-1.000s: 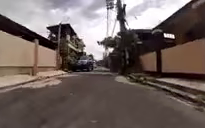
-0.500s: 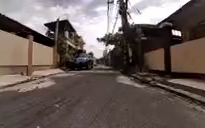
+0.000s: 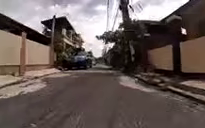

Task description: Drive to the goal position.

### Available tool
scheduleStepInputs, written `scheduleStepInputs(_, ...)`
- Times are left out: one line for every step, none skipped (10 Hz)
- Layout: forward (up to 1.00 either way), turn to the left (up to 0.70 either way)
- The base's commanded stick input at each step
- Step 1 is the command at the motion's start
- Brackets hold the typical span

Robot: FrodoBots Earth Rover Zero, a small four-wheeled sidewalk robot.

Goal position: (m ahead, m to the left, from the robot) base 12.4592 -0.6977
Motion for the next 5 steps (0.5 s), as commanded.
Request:
scheduleStepInputs(0.85, 0.00)
scheduleStepInputs(0.85, 0.00)
scheduleStepInputs(0.85, 0.00)
scheduleStepInputs(0.85, 0.00)
scheduleStepInputs(0.85, 0.00)
